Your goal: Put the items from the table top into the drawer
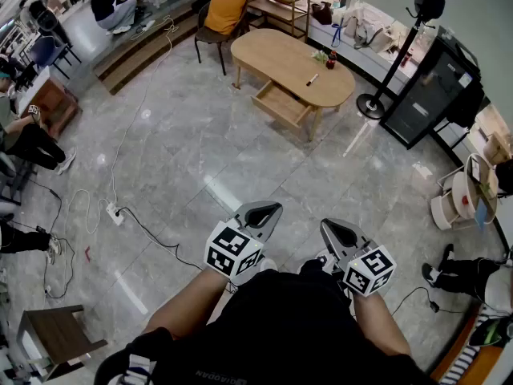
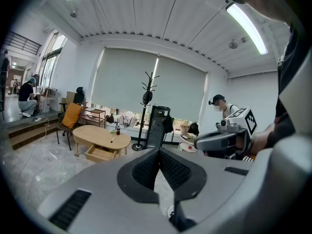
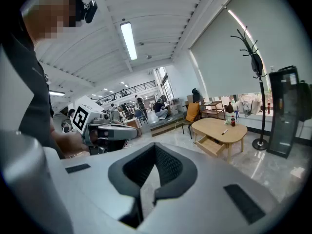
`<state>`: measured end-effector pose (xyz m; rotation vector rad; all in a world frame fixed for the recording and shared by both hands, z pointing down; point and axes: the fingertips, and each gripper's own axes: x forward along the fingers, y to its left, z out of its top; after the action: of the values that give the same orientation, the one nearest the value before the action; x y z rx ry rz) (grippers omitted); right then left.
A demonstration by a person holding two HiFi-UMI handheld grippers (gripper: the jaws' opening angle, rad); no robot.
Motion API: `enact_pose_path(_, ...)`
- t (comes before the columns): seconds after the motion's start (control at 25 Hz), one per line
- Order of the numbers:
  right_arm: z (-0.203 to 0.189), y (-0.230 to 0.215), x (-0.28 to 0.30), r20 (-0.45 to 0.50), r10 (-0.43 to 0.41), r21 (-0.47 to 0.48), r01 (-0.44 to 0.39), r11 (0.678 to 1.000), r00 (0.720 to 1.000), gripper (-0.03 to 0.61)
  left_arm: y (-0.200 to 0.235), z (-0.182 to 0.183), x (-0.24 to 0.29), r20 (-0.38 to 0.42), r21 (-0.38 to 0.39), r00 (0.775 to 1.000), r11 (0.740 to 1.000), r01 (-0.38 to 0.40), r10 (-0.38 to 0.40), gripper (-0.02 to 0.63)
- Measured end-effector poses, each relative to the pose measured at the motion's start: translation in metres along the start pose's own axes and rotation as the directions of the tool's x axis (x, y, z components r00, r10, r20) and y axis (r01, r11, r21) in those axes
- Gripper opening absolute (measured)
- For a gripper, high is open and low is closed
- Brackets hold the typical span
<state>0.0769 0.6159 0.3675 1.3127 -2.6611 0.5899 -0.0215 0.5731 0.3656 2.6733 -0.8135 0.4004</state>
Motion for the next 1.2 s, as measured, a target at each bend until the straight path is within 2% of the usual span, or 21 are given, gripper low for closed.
enact_pose_path(0.4, -0.003, 0.005, -0.004, -0.011, 0.005, -0.012, -0.006, 1.000, 1.000, 0.003, -0.003, -0.001, -0.002, 0.006, 0.000, 1.000, 1.000, 0.000, 0.000, 0.002)
enact_pose_path(0.56, -0.004, 0.006, -0.007, 0.013, 0.007, -0.001, -0.007, 1.000, 1.000, 0.003, -0.006, -0.004, -0.003, 0.001, 0.003, 1.000, 1.000, 0.006, -0.006, 0.002)
enact_pose_path(0.8, -0.014, 0.016, 0.003, -0.049, 0.013, -0.049, -0.016, 0.999, 0.999, 0.005, -0.006, -0.023, -0.007, -0.047, 0.018, 0.999, 1.000, 0.003, -0.002, 0.002)
enact_pose_path(1.08, -0.017, 0.023, 0.026, -0.089, 0.075, -0.051, -0.080, 0.996, 0.993, 0.005, 0.014, -0.032, -0.020, -0.052, -0.023, 0.997, 0.998, -0.057, 0.056, 0.002)
enact_pose_path(1.2, -0.016, 0.023, 0.038, -0.096, 0.100, -0.049, -0.105, 0.993, 0.990, 0.005, 0.026, -0.028, -0.025, -0.024, -0.094, 0.997, 0.993, -0.075, 0.074, 0.002)
